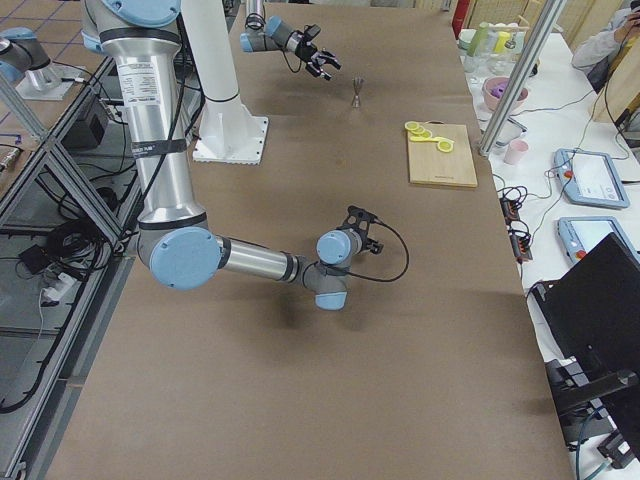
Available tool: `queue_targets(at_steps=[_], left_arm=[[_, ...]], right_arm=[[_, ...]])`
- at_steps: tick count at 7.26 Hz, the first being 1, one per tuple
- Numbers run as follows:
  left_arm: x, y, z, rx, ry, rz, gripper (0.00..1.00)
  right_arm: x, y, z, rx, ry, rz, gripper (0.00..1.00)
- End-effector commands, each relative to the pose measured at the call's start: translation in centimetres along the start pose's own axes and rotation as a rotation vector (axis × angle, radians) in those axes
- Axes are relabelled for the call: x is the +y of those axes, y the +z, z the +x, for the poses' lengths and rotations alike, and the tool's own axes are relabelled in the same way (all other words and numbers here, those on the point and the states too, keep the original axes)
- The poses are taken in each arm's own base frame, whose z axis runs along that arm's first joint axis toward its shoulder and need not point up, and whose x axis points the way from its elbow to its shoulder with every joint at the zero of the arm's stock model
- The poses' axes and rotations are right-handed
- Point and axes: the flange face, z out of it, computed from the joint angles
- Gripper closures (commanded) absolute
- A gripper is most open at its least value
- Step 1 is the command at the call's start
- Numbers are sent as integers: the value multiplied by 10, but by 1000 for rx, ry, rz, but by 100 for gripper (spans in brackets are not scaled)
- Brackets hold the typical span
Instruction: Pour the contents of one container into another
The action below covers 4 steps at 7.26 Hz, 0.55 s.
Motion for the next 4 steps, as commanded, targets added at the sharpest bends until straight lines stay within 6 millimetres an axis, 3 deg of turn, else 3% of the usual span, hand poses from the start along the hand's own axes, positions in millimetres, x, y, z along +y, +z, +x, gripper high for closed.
queue_targets(at_steps=[1, 2, 4], left_arm=[[-39, 11, -23, 39, 45, -113, 2], [-60, 18, -35, 47, 55, -158, 2], [-80, 38, -48, 61, 83, -299, 2]], right_arm=[[0, -1, 0, 0, -2, 2, 0], [0, -3, 0, 0, -1, 1, 0], [-4, -17, -8, -1, -9, 18, 0]])
